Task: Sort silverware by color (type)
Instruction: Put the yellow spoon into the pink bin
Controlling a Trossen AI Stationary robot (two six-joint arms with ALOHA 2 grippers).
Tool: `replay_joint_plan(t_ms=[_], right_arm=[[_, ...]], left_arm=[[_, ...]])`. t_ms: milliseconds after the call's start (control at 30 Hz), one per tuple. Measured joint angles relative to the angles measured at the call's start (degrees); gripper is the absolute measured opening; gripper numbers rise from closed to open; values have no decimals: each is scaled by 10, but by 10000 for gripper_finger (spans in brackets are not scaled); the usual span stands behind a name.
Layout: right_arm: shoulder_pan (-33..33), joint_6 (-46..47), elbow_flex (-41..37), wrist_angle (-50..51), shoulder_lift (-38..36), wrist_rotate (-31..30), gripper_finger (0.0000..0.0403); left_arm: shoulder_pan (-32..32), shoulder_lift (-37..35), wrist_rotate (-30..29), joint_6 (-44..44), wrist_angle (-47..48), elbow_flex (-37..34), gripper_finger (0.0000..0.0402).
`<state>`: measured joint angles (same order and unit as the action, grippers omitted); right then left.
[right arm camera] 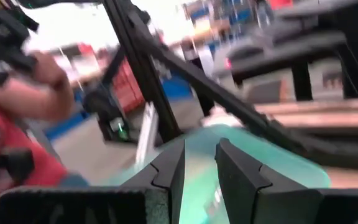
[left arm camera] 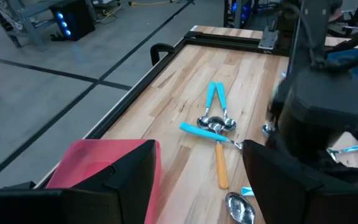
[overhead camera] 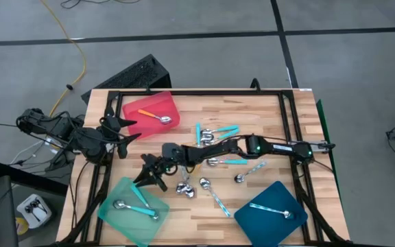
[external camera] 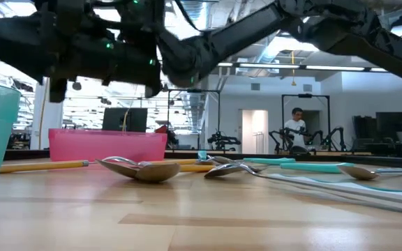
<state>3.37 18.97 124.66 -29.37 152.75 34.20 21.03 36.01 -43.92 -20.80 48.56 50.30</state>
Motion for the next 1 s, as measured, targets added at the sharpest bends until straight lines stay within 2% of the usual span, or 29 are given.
replay_joint_plan(t_ms=[233,433,500,733,1000], right_arm=[[-6,-184,0,289,-78,-13,116],[-17,-278,0,489,-141,-39,116],[-21,-298,0,555,-159,-68,116],[-24,-350,0,772,-244,-234,116],[-23,-340,0,903,-336,-339,116]], left_arm=[[0,0,1,0,0,0,226],[0,0,1,-1,0,0,226],[0,0,1,-1,0,0,226],[0,1,1,-8,0,0,226],[0,40,16,-30,-1,0,226]])
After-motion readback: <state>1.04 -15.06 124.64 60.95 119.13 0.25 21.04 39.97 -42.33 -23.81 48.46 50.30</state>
